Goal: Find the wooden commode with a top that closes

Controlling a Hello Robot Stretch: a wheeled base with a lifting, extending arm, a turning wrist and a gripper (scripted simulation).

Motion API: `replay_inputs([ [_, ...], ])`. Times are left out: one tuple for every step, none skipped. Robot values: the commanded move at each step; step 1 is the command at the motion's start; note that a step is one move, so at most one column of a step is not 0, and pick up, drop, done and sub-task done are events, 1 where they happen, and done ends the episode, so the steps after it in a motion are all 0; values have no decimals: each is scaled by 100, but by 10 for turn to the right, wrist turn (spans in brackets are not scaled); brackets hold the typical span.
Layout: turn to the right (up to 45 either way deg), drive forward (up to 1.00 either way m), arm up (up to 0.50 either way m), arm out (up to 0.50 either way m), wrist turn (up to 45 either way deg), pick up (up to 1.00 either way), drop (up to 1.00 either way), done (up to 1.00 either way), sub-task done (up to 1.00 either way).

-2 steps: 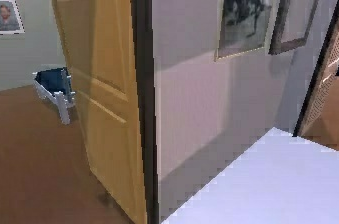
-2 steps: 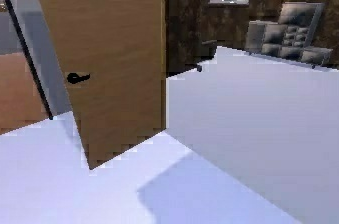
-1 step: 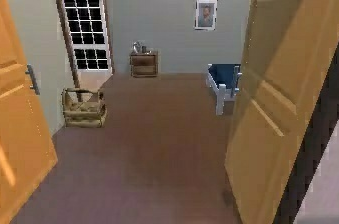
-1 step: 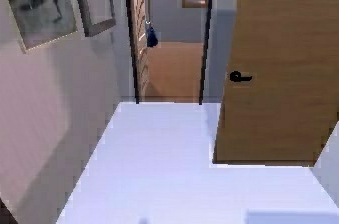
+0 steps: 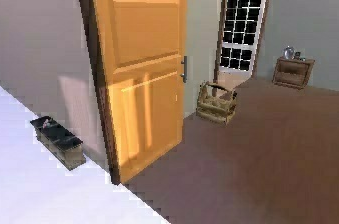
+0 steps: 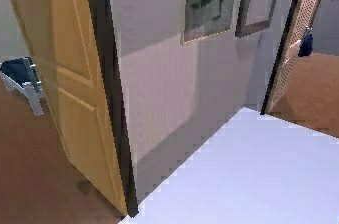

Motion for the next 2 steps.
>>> replay_inputs([
  [0,20,0,0,0,0,0,0,0],
  [-450,0,0,0,0,0,0,0,0],
])
